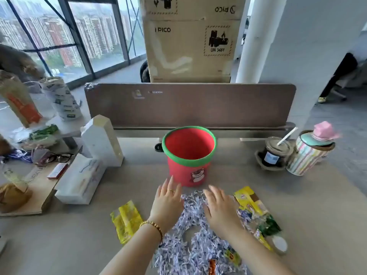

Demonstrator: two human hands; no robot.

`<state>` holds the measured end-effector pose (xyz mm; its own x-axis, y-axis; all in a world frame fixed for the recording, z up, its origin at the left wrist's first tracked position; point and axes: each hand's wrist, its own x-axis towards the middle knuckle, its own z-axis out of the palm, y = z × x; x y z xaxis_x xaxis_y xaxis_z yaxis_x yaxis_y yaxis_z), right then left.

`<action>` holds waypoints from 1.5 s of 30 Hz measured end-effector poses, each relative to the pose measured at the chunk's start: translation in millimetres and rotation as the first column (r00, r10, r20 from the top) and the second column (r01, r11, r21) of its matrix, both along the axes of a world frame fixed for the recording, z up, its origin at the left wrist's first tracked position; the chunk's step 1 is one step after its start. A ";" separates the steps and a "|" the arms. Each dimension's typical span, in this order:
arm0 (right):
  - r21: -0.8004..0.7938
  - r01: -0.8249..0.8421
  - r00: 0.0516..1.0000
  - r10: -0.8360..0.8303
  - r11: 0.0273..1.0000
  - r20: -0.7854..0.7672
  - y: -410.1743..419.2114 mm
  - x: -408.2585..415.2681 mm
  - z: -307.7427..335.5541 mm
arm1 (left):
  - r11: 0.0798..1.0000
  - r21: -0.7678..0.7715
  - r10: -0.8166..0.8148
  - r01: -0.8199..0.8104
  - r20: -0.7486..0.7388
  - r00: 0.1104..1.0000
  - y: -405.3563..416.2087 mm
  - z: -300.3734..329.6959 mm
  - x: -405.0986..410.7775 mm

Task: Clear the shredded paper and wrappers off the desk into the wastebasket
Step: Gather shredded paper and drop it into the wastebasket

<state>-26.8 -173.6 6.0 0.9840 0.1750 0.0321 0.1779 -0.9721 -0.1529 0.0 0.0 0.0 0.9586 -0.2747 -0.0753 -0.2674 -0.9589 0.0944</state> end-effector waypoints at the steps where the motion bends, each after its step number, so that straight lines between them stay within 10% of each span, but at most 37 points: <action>1: 0.011 0.006 1.000 -0.006 1.000 0.004 0.8 4.4 -13.3 | 0.999 0.004 0.049 -0.049 -0.049 0.998 0.1 -11.3 -0.1; 10: -0.051 -0.020 0.965 0.006 0.998 -0.260 14.2 31.8 -54.7 | 0.988 -0.043 0.144 -0.148 -0.093 0.985 -8.8 -72.1 9.7; 45: 0.074 0.026 0.999 -0.023 0.997 -0.047 7.6 31.2 -56.2 | 0.978 -0.170 -0.095 0.120 0.150 0.984 -11.4 -53.9 4.3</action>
<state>4.4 -166.0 -50.2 0.9887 0.1496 -0.0014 0.1452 -0.9617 -0.2326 4.3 -11.4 -53.9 0.9203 -0.3733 0.1169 -0.3904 -0.8952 0.2148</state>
